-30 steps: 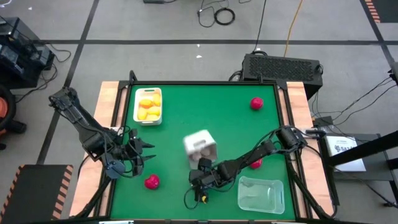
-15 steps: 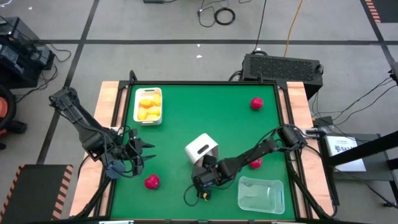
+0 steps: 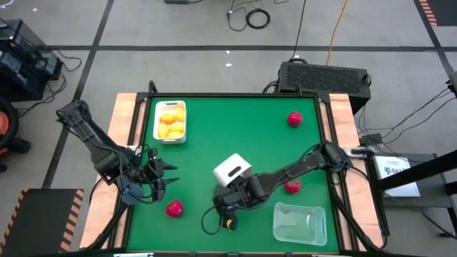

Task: Sort produce into baskets
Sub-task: Put the tomato into the transparent bin

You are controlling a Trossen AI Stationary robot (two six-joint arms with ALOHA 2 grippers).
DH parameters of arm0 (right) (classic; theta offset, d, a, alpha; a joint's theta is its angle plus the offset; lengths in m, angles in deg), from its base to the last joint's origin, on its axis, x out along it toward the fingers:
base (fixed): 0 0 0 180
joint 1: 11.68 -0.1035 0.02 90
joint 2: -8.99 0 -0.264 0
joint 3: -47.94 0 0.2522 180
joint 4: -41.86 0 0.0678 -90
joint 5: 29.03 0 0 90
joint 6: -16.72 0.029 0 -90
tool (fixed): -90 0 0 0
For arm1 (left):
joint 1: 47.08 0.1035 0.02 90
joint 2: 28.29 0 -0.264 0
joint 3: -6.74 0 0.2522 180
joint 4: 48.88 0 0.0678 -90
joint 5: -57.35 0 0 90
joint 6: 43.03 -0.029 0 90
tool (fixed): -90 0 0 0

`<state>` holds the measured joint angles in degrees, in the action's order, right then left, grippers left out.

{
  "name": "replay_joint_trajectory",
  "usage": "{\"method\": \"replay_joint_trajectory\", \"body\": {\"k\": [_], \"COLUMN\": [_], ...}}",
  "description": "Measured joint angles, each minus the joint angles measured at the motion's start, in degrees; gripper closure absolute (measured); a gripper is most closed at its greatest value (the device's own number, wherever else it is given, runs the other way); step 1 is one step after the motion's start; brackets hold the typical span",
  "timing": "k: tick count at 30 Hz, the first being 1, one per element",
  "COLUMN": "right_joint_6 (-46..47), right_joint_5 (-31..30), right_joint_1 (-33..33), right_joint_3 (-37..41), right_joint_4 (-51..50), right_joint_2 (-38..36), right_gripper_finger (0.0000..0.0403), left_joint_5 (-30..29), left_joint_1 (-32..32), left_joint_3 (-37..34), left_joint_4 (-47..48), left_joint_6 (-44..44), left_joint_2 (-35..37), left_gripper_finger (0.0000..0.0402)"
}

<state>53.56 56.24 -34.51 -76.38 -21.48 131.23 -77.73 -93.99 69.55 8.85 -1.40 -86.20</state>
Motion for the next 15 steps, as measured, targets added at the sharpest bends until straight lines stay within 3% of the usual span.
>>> {"method": "replay_joint_trajectory", "body": {"k": [8, 15], "right_joint_6": [8.0, 4.0], "right_joint_5": [13.2, 13.6], "right_joint_1": [-1.1, -1.5], "right_joint_3": [-9.0, -9.9], "right_joint_4": [-18.9, -21.5], "right_joint_2": [0.0, -0.1], "right_gripper_finger": [0.0085, 0.0085], "left_joint_5": [-0.2, -0.3], "left_joint_1": [0.0, 0.0], "left_joint_3": [0.0, 0.0], "left_joint_4": [0.0, 0.0], "left_joint_6": [0.1, 0.0], "left_joint_2": [0.0, 0.0], "left_gripper_finger": [0.0215, 0.0215]}}
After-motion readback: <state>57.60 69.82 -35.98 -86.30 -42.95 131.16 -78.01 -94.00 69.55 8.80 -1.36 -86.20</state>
